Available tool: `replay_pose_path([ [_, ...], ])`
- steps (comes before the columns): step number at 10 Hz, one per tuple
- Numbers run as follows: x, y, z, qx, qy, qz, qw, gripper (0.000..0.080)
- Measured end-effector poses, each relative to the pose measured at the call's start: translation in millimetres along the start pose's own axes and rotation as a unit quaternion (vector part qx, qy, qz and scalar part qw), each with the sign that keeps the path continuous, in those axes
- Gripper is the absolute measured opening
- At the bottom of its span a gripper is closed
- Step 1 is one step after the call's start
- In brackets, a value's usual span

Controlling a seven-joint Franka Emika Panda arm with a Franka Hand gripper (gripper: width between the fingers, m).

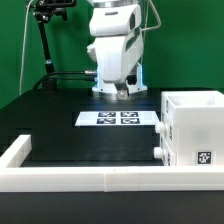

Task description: Assemble drawer

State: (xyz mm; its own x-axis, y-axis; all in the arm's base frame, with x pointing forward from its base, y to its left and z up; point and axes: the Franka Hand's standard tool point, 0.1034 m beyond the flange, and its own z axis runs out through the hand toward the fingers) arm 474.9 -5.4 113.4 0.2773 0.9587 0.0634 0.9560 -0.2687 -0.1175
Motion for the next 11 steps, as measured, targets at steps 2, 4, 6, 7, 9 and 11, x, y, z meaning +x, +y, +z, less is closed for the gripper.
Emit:
replay_pose_path([
  [2,-0.9,-0.5,1.3,0.001,0.000,0.001,1.000,0.0649],
  [4,-1.6,-0.5,1.6,0.001,0.000,0.001,1.000,0.0649],
  [6,-7.3,-2.4,-6.0,-0.021,0.004,0.036,0.999,0.0649],
  [7,-10.6,-10.3,-13.5,-0.030,0.001,0.062,0.998,0.0649],
  [9,-10.4,-11.1,-26.2,-0.041,-0.001,0.095,0.995,0.0649],
  [11,-6.8,-8.6,-39.5,-0.057,0.003,0.142,0.988,0.0649],
])
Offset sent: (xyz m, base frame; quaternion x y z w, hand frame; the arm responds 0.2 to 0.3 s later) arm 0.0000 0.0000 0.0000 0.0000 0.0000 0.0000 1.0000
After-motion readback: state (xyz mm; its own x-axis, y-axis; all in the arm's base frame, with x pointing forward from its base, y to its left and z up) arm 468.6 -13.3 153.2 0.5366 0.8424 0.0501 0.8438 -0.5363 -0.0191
